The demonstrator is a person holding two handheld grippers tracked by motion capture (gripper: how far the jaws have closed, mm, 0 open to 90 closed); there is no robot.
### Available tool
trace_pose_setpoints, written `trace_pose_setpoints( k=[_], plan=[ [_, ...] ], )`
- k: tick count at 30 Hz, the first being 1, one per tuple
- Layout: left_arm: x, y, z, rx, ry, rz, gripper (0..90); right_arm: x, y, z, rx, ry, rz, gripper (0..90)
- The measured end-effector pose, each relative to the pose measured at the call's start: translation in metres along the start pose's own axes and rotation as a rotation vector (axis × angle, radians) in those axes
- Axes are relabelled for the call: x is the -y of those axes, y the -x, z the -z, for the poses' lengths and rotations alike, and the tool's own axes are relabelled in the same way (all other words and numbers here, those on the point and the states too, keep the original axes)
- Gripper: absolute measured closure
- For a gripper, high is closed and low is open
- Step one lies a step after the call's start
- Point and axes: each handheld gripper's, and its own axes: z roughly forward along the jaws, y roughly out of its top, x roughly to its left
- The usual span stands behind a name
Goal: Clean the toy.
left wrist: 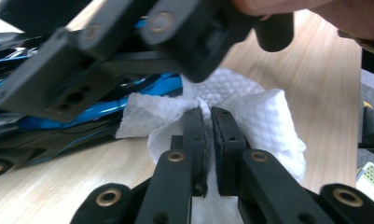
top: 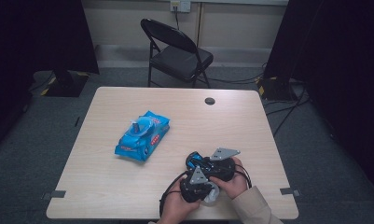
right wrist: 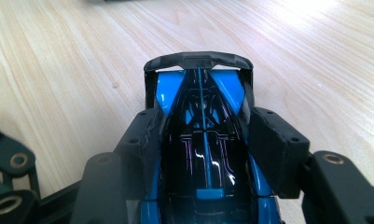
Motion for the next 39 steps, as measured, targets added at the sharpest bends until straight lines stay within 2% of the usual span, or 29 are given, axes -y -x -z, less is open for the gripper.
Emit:
trace_pose_setpoints(
  k=[3, 5, 8, 12, 16, 21, 22, 28, 30, 31, 32, 33, 34, 35, 36, 37, 39],
  plan=[
    [-0.001, 0.003, -0.002, 0.013, -0.004, -0.016, 85.4, 0.0, 0.0, 0.0, -0.001, 0.0, 0.0, 44.4],
    [-0.002, 0.007, -0.004, 0.039, -0.007, -0.029, 85.4, 0.0, 0.0, 0.0, 0.0, 0.0, -0.001, 44.4],
    [-0.001, 0.008, -0.003, 0.051, -0.008, -0.031, 85.4, 0.0, 0.0, 0.0, 0.001, 0.0, 0.0, 44.4],
    [0.003, 0.008, 0.003, 0.061, -0.009, -0.025, 85.4, 0.001, 0.0, 0.0, -0.002, 0.004, 0.0, 44.5],
    [0.008, 0.003, 0.015, 0.051, -0.012, -0.022, 85.4, 0.001, 0.001, 0.001, -0.006, 0.005, -0.006, 44.5],
    [0.011, -0.014, 0.037, 0.009, 0.012, 0.014, 85.4, 0.001, 0.001, 0.001, -0.002, 0.004, -0.002, 44.5],
    [0.011, -0.014, 0.037, 0.009, 0.012, 0.014, 85.4, 0.001, 0.001, 0.001, -0.002, 0.004, -0.002, 44.5],
    [0.011, -0.033, 0.063, -0.054, 0.053, 0.042, 85.4, 0.001, 0.0, 0.001, -0.002, 0.005, -0.007, 44.5],
    [0.011, -0.04, 0.07, -0.084, 0.07, 0.057, 85.4, 0.001, 0.0, 0.0, -0.001, 0.005, -0.004, 44.5],
    [0.011, -0.049, 0.078, -0.116, 0.09, 0.081, 85.4, 0.001, 0.0, 0.0, -0.001, 0.005, -0.002, 44.5],
    [0.011, -0.049, 0.078, -0.116, 0.09, 0.081, 85.4, 0.001, 0.0, 0.0, -0.001, 0.005, -0.002, 44.5],
    [0.012, -0.057, 0.082, -0.145, 0.104, 0.1, 85.4, 0.001, 0.0, 0.0, -0.001, 0.005, -0.003, 44.5],
    [0.012, -0.057, 0.082, -0.145, 0.104, 0.1, 85.4, 0.001, 0.0, 0.0, -0.001, 0.005, -0.003, 44.5],
    [0.014, -0.065, 0.085, -0.18, 0.108, 0.112, 85.4, 0.001, 0.0, 0.0, -0.001, 0.005, -0.002, 44.5],
    [0.014, -0.065, 0.085, -0.18, 0.108, 0.112, 85.4, 0.001, 0.0, 0.0, -0.001, 0.005, -0.002, 44.5],
    [0.016, -0.072, 0.086, -0.202, 0.109, 0.129, 85.4, 0.001, 0.0, 0.0, -0.002, 0.005, -0.006, 44.5],
    [0.016, -0.075, 0.085, -0.217, 0.11, 0.13, 85.4, 0.001, 0.0, 0.0, -0.001, 0.005, -0.005, 44.5]
  ],
)
